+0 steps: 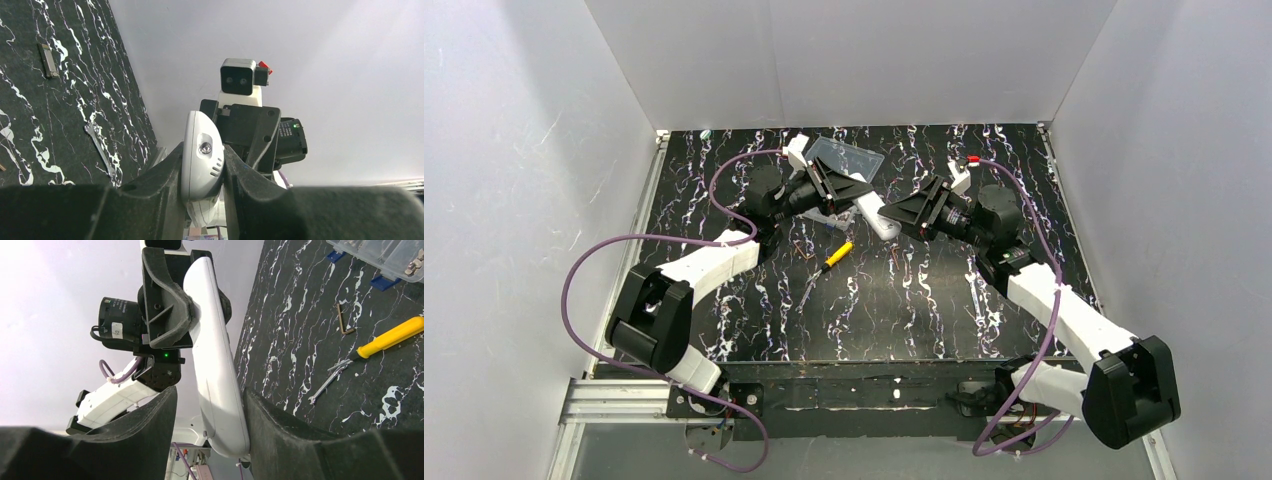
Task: Load the batteries into the remote control
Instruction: Load the battery cover into the remote control.
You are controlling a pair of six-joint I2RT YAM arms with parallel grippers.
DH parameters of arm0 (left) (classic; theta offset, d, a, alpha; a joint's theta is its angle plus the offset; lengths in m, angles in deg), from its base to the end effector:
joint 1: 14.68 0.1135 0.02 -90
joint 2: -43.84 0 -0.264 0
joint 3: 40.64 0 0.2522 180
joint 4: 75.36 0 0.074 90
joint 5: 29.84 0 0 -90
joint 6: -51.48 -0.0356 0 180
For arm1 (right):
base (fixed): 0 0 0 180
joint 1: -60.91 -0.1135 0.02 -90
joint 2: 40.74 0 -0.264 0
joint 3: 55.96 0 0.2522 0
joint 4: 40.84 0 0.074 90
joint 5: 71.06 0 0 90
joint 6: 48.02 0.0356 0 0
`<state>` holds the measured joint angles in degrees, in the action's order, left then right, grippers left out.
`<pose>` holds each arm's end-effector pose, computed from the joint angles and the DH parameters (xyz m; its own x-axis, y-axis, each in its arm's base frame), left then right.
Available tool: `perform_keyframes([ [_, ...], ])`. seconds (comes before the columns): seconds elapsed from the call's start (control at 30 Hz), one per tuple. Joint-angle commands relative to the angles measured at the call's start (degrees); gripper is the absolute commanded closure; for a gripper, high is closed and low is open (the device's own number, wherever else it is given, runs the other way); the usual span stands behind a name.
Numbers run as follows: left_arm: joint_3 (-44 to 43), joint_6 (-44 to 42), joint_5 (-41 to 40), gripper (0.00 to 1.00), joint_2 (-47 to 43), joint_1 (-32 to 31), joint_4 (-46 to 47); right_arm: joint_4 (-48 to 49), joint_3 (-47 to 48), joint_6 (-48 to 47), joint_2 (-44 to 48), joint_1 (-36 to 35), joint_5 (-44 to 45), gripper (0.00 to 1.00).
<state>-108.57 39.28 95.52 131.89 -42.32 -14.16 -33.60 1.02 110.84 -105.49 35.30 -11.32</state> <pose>0.2788 -0.1693 0.3583 -0.6245 -0.5728 -0.5310 0.7306 -0.1881 -0.6564 0.2285 0.1294 0.3172 -0.7750 0.5219 -0.3563 -0.2907 0.2061 0.9343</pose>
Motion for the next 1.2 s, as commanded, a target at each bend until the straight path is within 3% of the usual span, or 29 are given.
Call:
perform_keyframes([
  [0.0,-2.55,-0.70,0.46,1.00,-2.96,0.04,5.19,4.48,-0.40,0.72,-0.31,0.20,-2.17,0.44],
  [0.27,-2.61,-0.86,0.09,1.00,-3.06,0.04,5.56,6.63,-0.29,2.27,-1.97,0.16,-4.11,0.56],
  [0.4,-2.24,-0.98,-0.24,1.00,-3.24,0.04,5.57,7.27,0.08,2.70,-2.76,0.19,-5.16,0.49],
  [0.6,-2.38,-1.12,-0.35,1.00,-3.14,0.04,5.46,7.54,0.11,2.91,-3.10,0.18,-5.66,0.50],
  [1.03,-1.72,-1.55,-0.58,1.00,-2.96,0.21,4.94,8.89,0.02,3.29,-3.62,0.20,-6.26,0.82],
  [1.17,-1.20,-2.51,-0.13,0.90,-3.55,0.47,3.92,9.79,-0.05,3.12,-3.86,0.21,-6.54,0.90],
])
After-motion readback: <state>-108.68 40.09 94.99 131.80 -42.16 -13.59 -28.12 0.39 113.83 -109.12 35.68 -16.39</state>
